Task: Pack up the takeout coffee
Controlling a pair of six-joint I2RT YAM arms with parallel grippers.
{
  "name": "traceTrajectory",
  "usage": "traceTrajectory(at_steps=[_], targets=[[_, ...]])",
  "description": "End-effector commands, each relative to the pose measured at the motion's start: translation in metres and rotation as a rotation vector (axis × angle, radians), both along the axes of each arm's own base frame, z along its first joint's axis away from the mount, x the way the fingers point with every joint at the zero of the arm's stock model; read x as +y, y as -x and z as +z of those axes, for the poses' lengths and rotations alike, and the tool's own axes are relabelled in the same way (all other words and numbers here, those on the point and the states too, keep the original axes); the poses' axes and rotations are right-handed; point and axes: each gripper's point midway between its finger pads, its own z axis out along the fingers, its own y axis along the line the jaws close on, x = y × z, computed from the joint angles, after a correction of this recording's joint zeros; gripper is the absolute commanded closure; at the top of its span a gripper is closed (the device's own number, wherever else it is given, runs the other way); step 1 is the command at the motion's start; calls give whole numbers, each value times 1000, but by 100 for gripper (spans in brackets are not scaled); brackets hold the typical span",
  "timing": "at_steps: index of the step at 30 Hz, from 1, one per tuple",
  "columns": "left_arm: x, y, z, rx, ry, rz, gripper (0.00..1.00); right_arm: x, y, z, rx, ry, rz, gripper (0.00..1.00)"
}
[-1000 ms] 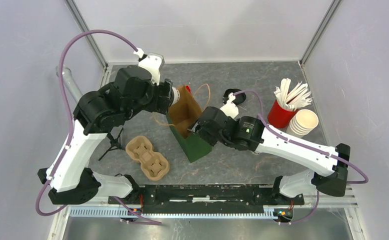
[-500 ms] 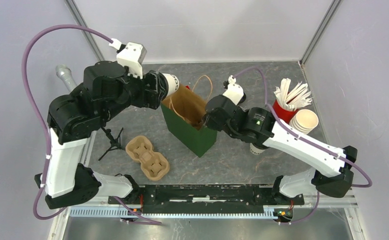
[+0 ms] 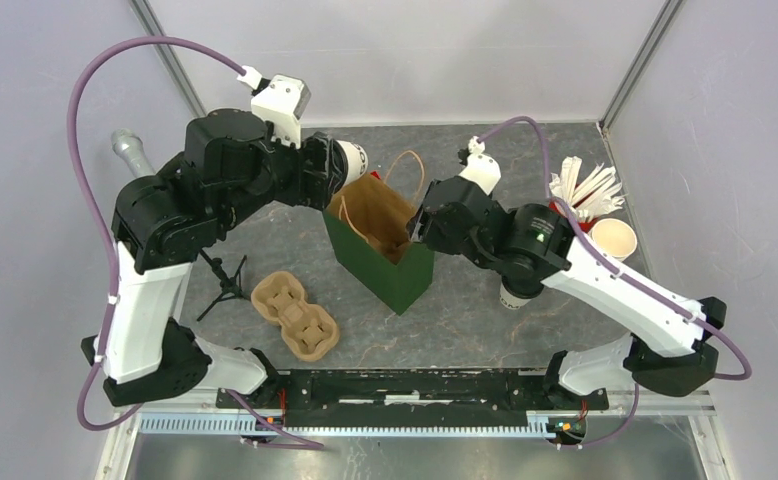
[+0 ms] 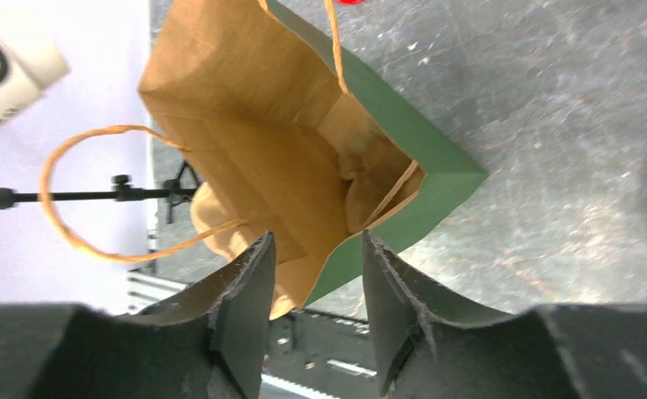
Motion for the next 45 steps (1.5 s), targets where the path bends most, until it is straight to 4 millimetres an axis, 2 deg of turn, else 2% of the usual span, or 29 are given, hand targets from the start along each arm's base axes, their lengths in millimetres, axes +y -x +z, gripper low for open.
traceTrajectory(at_steps=[1,4,7,15,23,29,36,39,40,42,45], targets=[[0,-3,3,-40,-14,-17,48,-4,23,0,164,-107,-64,49],[0,-1,-11,-16,-23,-19,48,-8,29,-13,214,-163,-114,45],[3,0,-12,-17,-19,-15,48,-7,28,-20,226,-193,-141,45],[2,1,-17,-1,-12,-14,48,14,12,-18,175,-332,-146,45],[0,2,-15,-6,-11,-26,48,21,5,-26,187,-316,-161,39],[3,0,-17,-9,-27,-15,48,19,-5,-36,174,-274,-160,40],[4,-2,-7,-37,-24,-9,48,22,-10,-54,211,-201,-142,43],[5,-3,-5,-44,-23,-6,48,20,-14,-54,202,-187,-141,52],[5,-3,-5,-44,-25,-5,48,18,-16,-52,190,-181,-143,58],[5,-4,-3,-51,-26,-4,48,14,-22,-45,146,-147,-136,77],[2,-6,2,-60,-23,-11,48,5,-34,-36,55,-81,-130,91]])
